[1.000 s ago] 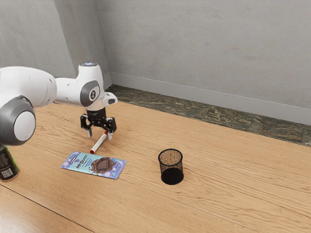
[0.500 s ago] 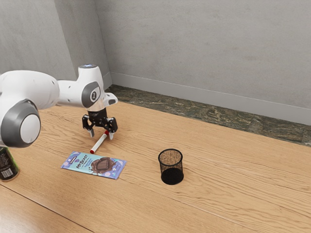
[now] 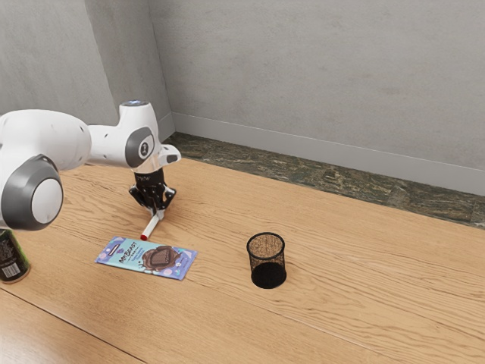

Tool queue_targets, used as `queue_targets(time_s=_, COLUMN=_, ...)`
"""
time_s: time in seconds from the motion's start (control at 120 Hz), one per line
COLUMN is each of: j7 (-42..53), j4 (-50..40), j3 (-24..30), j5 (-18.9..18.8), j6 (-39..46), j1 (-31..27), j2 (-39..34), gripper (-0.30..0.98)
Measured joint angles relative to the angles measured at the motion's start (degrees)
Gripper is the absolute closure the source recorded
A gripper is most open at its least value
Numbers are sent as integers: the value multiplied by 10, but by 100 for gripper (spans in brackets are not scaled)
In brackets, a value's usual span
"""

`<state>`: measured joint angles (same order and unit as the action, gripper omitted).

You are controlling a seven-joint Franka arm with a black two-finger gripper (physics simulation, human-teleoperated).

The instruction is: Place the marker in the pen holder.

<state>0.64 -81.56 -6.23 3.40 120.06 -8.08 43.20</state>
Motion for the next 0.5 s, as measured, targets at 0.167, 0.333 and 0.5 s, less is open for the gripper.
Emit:
queue_targets(time_s=0.167, j7=-3, j4=-1, j3=0, j5=-5, j6=1, j1=0, j2=-1, gripper=78)
queue_targets(time_s=0.333, j7=-8, j4=-16, j3=1, j5=-27, j6=2, j1=11, j2=-57, gripper=79)
queue_targets(time_s=0.5, j7=-14, j4=-150, j3=13, j5=-97, j6=52, j1=46, j2=-193, gripper=79)
